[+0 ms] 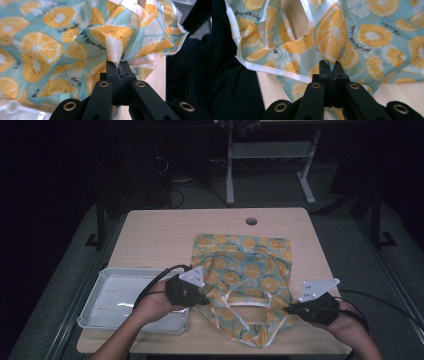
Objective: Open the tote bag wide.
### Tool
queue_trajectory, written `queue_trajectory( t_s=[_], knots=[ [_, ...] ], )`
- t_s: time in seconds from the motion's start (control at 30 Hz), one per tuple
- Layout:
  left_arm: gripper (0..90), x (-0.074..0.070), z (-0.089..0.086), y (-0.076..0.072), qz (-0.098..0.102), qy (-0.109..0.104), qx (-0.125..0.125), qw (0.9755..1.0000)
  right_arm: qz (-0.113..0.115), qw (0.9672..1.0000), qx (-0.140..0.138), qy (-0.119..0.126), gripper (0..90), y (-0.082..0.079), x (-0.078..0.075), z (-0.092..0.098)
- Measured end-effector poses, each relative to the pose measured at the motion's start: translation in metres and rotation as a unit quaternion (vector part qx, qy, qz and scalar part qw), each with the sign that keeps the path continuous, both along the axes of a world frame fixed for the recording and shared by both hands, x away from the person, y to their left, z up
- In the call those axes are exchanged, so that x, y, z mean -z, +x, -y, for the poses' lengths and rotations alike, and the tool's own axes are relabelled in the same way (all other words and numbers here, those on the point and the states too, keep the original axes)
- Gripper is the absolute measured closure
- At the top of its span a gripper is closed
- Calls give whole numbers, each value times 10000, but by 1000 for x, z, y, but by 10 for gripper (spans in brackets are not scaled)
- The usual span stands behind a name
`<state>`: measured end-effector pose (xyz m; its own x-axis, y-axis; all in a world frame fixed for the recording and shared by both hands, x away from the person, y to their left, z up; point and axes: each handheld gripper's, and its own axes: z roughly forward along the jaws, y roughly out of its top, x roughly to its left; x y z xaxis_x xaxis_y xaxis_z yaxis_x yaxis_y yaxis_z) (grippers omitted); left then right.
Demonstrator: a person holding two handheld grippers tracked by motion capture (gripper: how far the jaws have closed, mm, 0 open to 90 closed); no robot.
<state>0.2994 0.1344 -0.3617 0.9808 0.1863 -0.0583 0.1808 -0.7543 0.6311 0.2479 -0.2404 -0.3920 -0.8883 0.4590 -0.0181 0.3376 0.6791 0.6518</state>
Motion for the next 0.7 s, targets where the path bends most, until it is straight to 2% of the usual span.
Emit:
queue_trajectory(
  t_s=[0.17, 0.37, 0.5, 0.57, 0.7],
  knots=[
    [896, -17, -1, 17, 172, -191, -172, 9995, 168, 9997, 112, 149, 885, 18, -17, 3],
    [897, -23, -1, 43, 204, -385, -405, 9982, 217, 9989, 323, 271, 885, 43, -23, 7],
    [896, -17, 2, 61, 204, -400, -614, 9971, 192, 9983, 508, 228, 882, 62, -23, 8],
    [896, -11, 4, 70, 172, -351, -735, 9965, 181, 9976, 620, 254, 884, 72, -21, 8],
    [897, 5, 6, 88, 54, -189, -968, 9951, 107, 9969, 772, 108, 887, 90, -12, 5]
  ],
)
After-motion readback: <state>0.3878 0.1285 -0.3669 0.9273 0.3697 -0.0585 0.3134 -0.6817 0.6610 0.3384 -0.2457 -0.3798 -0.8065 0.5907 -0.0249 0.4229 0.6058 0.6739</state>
